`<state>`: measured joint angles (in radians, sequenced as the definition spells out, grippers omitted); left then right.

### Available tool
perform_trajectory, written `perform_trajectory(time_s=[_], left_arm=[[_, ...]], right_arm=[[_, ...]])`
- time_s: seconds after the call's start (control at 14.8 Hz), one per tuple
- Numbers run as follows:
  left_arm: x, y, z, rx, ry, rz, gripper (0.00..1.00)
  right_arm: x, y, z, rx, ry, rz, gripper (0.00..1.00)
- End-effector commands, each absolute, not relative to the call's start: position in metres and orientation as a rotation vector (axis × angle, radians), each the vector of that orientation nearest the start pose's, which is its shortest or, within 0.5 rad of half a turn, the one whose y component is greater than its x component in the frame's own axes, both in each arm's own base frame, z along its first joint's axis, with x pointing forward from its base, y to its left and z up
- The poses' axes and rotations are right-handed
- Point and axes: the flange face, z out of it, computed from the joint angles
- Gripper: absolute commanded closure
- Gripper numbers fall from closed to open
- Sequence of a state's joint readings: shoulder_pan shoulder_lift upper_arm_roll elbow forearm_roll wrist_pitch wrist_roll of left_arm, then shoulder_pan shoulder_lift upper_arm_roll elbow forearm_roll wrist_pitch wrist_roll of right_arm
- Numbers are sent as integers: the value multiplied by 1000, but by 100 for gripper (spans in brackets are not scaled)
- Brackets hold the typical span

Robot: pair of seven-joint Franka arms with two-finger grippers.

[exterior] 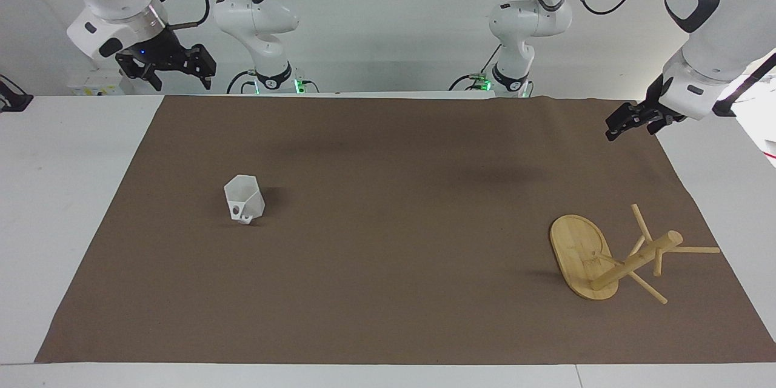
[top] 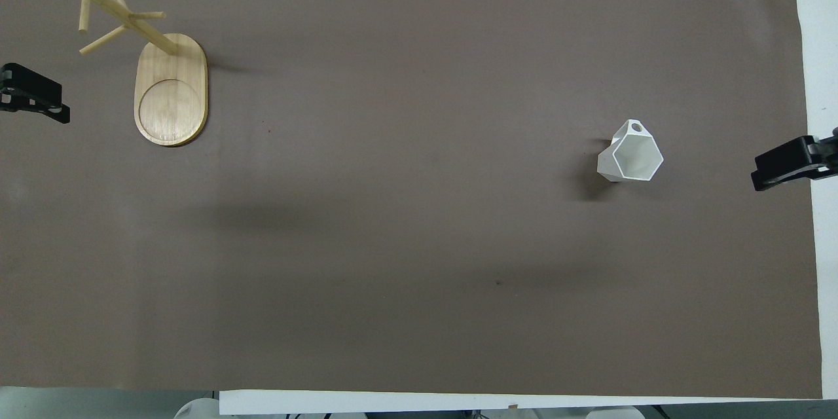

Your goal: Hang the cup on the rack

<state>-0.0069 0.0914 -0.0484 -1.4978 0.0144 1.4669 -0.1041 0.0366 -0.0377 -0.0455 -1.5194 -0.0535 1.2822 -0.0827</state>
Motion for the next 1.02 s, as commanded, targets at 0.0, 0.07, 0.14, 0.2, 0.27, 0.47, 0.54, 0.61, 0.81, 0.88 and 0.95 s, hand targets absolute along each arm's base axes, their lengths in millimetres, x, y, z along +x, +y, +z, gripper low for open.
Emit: perform_trajectory(time_s=[0.0,0.07,0.14,0.2,0.27,0.47,0.54,0.61,0.81,0.88,0.95], left_arm=[[564,-25,599,-3122,-84,184,0],[564,-25,599,-3124,-84,184,0],[564,-25,600,-3122,-84,181,0],[564,-25,600,-3122,-84,181,0],[564,-25,599,-3122,-84,184,0],[564,-25,599,-3122,-84,184,0],[564,-25,599,-3122,-84,186,0],[564,-25,599,-3122,-84,184,0],[564,-25,600,-3122,-84,181,0],[564,-25,599,-3122,-84,186,0],[564,-25,600,-3122,-84,181,0]], right_arm=[[515,-5,642,-3151,-324,239,0],[515,-15,635,-3092,-535,238,0],[521,-31,629,-3023,-710,203,0],[527,-59,623,-2955,-822,160,0],[535,-77,610,-2871,-931,131,0],[562,-131,557,-2531,-1264,-70,0],[568,-149,533,-2427,-1306,-130,0],[571,-170,510,-2340,-1342,-183,0],[567,-209,439,-2069,-1370,-422,0],[562,-217,416,-1987,-1375,-500,0],[558,-222,387,-1899,-1374,-593,0]])
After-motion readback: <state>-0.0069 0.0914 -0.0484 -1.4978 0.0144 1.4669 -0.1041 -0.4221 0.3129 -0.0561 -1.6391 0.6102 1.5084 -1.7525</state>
